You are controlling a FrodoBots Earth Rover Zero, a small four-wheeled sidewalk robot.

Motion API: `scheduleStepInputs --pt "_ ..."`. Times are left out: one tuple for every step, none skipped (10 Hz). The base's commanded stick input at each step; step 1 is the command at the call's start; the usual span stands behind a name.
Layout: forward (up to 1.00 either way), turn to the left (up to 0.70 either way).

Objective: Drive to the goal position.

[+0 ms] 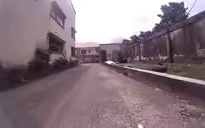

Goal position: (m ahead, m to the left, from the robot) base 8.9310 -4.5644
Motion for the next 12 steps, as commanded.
scheduleStepInputs --pt "0.50 0.05" --pt "0.50 0.05" --pt "0.50 0.05" --pt "0.50 0.05" --pt "0.50 0.05" --pt "0.50 0.05" --pt "0.50 0.05" --pt "0.50 0.05" --pt "0.50 0.05" --pt "0.50 0.05" --pt "0.50 0.05" --pt "0.50 0.05"
